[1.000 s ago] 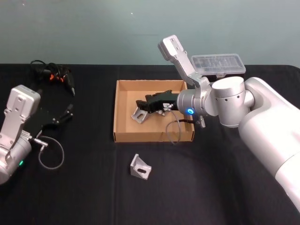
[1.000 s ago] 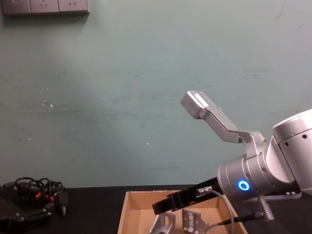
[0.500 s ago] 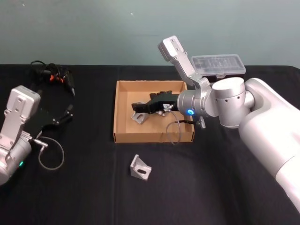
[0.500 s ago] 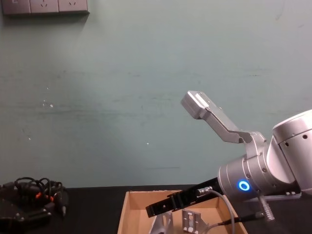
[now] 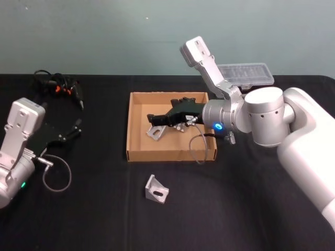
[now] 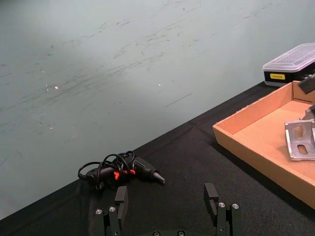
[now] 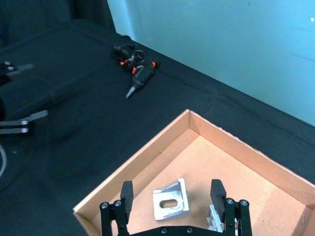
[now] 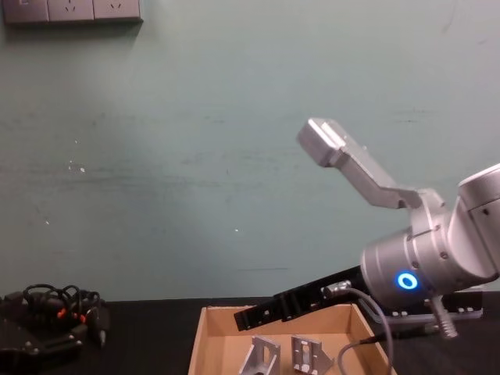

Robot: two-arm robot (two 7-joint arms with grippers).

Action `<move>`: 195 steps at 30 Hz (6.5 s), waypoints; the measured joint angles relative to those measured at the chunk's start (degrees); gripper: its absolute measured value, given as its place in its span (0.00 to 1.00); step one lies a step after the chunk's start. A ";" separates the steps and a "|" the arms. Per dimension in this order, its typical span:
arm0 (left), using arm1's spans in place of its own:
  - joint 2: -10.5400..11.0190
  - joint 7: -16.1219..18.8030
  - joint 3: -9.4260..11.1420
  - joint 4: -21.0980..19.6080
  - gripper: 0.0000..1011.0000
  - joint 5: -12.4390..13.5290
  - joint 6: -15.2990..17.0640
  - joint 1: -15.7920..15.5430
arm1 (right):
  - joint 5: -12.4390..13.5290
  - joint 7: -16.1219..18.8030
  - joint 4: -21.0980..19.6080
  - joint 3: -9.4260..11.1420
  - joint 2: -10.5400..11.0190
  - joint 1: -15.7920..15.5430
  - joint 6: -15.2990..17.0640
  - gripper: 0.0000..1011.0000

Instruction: Use one hand to pick up the angle iron from the table and place it into the box.

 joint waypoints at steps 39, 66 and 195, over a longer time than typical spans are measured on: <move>0.00 0.00 0.00 0.00 1.00 0.00 0.00 0.00 | 3.14 5.96 -33.43 -3.45 19.79 -12.53 7.05 0.99; 0.00 0.00 0.00 0.00 1.00 0.00 0.00 0.00 | 5.99 5.00 -31.44 -5.90 18.62 -13.31 6.16 0.99; 0.00 0.00 0.00 0.00 1.00 0.00 0.00 0.00 | 6.19 6.26 -13.38 -6.82 10.06 -3.29 -0.52 0.45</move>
